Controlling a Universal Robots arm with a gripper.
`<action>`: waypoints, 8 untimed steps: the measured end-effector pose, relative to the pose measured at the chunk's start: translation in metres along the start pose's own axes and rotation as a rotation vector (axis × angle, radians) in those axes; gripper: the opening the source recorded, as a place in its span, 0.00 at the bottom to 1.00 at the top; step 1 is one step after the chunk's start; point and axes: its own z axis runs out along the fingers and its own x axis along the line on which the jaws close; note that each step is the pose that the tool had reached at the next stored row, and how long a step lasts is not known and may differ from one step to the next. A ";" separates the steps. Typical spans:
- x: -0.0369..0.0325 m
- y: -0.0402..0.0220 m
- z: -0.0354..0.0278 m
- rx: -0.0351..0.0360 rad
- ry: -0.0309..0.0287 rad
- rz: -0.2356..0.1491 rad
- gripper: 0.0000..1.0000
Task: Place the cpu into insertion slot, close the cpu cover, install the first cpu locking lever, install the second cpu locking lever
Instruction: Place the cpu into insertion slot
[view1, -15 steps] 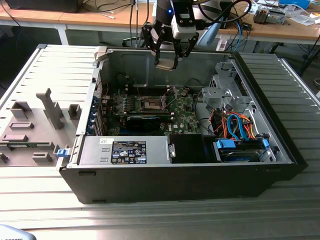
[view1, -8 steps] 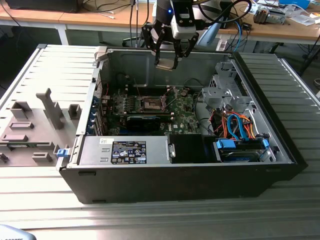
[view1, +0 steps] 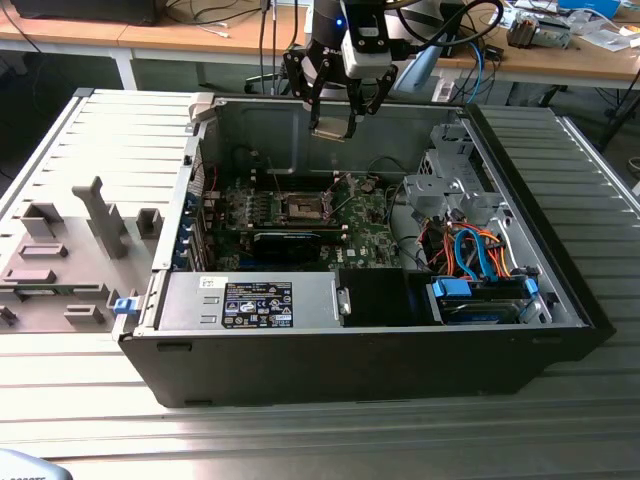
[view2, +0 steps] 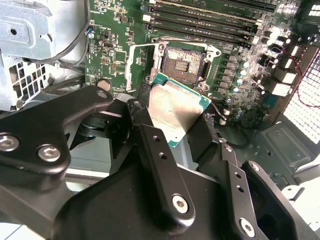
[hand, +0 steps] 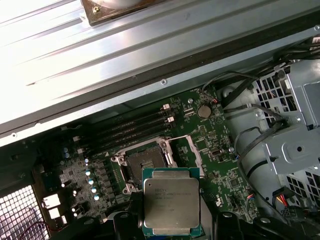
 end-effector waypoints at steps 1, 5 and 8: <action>0.0000 0.0000 0.0000 0.0001 0.0000 0.000 0.55; 0.0000 0.0000 0.0000 0.0002 -0.0001 0.002 0.55; 0.0000 0.0000 0.0000 0.0002 -0.0001 0.003 0.55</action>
